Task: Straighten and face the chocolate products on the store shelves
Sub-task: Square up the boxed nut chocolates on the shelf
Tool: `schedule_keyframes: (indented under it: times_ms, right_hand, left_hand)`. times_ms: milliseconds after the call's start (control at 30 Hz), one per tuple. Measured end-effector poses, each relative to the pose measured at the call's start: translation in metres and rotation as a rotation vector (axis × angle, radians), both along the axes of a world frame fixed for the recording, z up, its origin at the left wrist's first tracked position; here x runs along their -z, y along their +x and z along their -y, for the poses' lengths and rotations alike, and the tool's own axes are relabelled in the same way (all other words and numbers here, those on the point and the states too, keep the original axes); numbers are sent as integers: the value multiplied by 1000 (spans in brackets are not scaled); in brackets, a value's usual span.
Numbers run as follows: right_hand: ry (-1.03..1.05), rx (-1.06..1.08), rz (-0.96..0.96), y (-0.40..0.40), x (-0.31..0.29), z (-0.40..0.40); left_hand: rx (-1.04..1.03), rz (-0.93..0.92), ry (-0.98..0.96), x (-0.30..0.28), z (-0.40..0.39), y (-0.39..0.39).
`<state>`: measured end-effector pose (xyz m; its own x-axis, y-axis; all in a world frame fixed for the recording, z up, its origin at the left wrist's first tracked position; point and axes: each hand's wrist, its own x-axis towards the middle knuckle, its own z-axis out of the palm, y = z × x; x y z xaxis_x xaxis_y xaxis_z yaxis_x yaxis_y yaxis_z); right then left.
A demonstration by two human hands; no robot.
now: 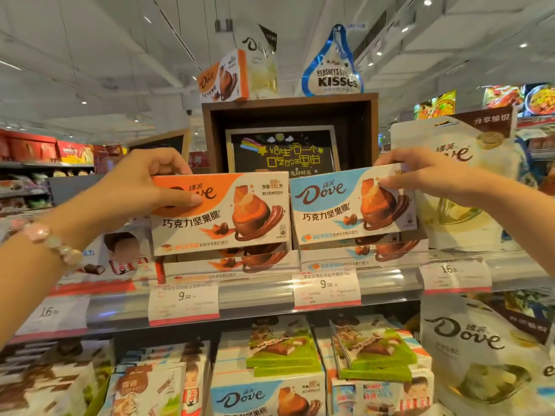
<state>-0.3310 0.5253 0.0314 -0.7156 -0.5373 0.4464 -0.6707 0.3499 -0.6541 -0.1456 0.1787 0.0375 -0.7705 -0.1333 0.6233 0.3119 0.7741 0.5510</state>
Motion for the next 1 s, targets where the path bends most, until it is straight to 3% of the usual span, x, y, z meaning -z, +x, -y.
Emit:
schedule_keyframes:
  times_ms: [267, 467, 600, 733, 900, 1000]
  right_hand:
    - [114, 44, -37, -3, 16, 2]
    - [278, 137, -281, -3, 19, 3]
    - [249, 108, -510, 1, 20, 16]
    - [217, 10, -406, 1, 20, 34]
    - [178, 51, -401, -2, 8, 53]
    - [300, 35, -325, -9, -4, 69]
  left_hand:
    - [-48, 55, -211, 16, 0, -12]
    - [-231, 16, -679, 20, -4, -16]
    - [-116, 32, -741, 27, -11, -23]
    - [-104, 11, -697, 29, -18, -31]
    - [-78, 21, -684, 28, -17, -33]
    - [-82, 33, -686, 28, -15, -34]
